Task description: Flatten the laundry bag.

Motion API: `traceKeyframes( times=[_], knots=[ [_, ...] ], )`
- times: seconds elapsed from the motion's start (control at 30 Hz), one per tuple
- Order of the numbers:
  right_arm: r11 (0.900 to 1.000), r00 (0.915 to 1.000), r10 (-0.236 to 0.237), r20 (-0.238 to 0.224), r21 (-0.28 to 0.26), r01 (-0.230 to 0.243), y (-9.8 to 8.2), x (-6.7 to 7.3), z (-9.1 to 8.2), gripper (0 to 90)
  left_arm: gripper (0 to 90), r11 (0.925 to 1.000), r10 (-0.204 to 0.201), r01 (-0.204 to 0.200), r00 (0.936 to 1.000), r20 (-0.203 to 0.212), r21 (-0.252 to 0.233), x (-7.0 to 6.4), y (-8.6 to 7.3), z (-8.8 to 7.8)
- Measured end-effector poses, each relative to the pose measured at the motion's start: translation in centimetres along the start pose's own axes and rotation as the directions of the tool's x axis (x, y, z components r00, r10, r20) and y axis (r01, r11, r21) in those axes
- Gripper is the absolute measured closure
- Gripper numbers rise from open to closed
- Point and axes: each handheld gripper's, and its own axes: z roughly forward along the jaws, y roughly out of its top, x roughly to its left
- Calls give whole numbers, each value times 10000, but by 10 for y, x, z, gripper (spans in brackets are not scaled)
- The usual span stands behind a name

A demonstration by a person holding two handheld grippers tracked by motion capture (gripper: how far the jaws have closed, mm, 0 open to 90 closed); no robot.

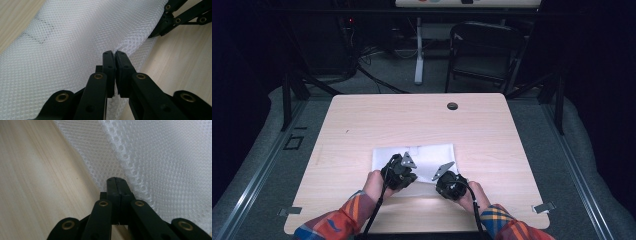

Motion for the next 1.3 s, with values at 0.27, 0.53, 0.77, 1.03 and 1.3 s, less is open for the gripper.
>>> traceKeyframes(
  times=[0.27, 0.53, 0.77, 1.03, 1.3],
  knots=[
    [9998, 9997, -196, -153, -18, 196, -1, -3, -1, 900, 868, 9997, -209, 206, 9992, -339, -107, 4, -1, -1],
    [9999, 9996, -113, -246, -115, 110, -1, -3, 0, 900, 868, 9992, -352, 345, 9986, -406, -178, 9, 1, -3],
    [10000, 9994, -84, -321, -50, 83, -1, -4, 0, 900, 867, 9984, -490, 472, 9968, -638, -300, 15, 6, -7],
    [9998, 9987, -188, -467, 92, 192, -1, -4, -1, 900, 868, 9977, -585, 559, 9958, -702, -384, 17, 7, -14],
    [9995, 9977, -270, -625, 134, 279, -2, 0, -2, 900, 868, 9966, -707, 673, 9950, -710, -480, 19, 8, -21]
  ],
)
